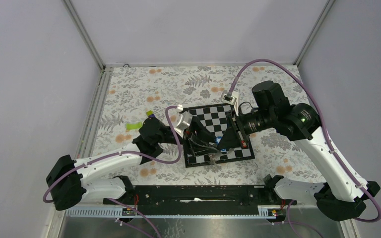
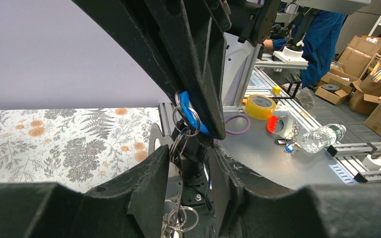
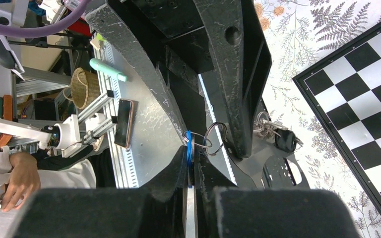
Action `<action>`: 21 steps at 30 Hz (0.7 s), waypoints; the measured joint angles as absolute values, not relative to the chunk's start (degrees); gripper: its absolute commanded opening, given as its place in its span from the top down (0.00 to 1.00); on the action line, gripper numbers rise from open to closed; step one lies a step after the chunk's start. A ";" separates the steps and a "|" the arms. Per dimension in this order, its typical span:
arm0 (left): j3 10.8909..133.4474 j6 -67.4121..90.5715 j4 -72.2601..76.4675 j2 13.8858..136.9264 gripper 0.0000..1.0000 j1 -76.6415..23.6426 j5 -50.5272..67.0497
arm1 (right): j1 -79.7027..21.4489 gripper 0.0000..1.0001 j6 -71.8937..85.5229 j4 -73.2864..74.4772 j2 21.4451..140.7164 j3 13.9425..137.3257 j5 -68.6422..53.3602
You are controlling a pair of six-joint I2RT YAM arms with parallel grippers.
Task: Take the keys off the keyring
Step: Adjust the keyring.
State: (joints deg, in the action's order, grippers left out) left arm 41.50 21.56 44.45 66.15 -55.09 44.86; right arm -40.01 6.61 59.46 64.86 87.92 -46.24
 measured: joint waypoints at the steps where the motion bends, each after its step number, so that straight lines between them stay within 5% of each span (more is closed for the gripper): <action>1: 41.50 21.56 44.53 66.15 0.62 -55.09 44.95 | -40.01 1.00 6.70 59.40 64.86 87.92 -46.24; 12: 41.56 21.78 45.25 66.39 0.67 -55.13 45.47 | -40.01 1.00 7.38 59.24 64.75 87.88 -46.22; 21: 41.67 22.74 46.59 66.94 0.91 -55.37 47.18 | -39.97 1.00 7.33 59.27 64.42 87.74 -46.15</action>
